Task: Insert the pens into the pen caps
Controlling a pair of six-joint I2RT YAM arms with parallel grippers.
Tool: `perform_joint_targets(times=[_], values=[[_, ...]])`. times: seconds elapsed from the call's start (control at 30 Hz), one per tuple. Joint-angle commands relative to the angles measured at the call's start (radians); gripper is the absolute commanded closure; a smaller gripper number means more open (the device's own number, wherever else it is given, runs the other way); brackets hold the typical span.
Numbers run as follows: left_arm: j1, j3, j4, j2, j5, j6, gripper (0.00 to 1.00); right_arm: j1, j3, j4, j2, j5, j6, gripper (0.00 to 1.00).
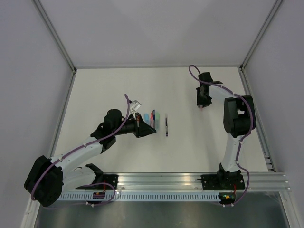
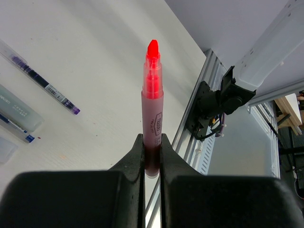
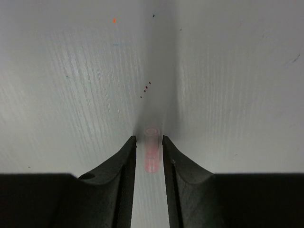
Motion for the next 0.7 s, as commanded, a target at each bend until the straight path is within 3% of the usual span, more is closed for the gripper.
perform_joint_targets(times=[0.0,0.13,0.2,0.33,0.53,0.67], values=[[0.002,-0.005,0.05,-0.001,0.025,0.009,0.98,0.002,0.032,-0.093,0.035,0.02,-0.017,0.67],[0.002,-0.008,0.053,-0.001,0.025,0.01,0.98,0.004,0.039,-0.115,0.037,0.032,-0.02,0.79],[0.002,-0.007,0.053,0.004,0.025,0.013,0.98,0.004,0.035,-0.11,0.037,0.025,-0.018,0.89],[0.001,-0.004,0.064,0.019,0.055,0.012,0.98,0.017,0.035,-0.09,0.002,-0.052,-0.012,0.99],[0.001,-0.002,0.099,0.033,0.106,0.004,0.98,0.127,0.008,-0.012,-0.207,-0.139,0.052,1.0],[0.002,-0.028,0.211,0.042,0.193,-0.057,0.98,0.256,-0.154,0.216,-0.5,-0.231,0.133,1.0]])
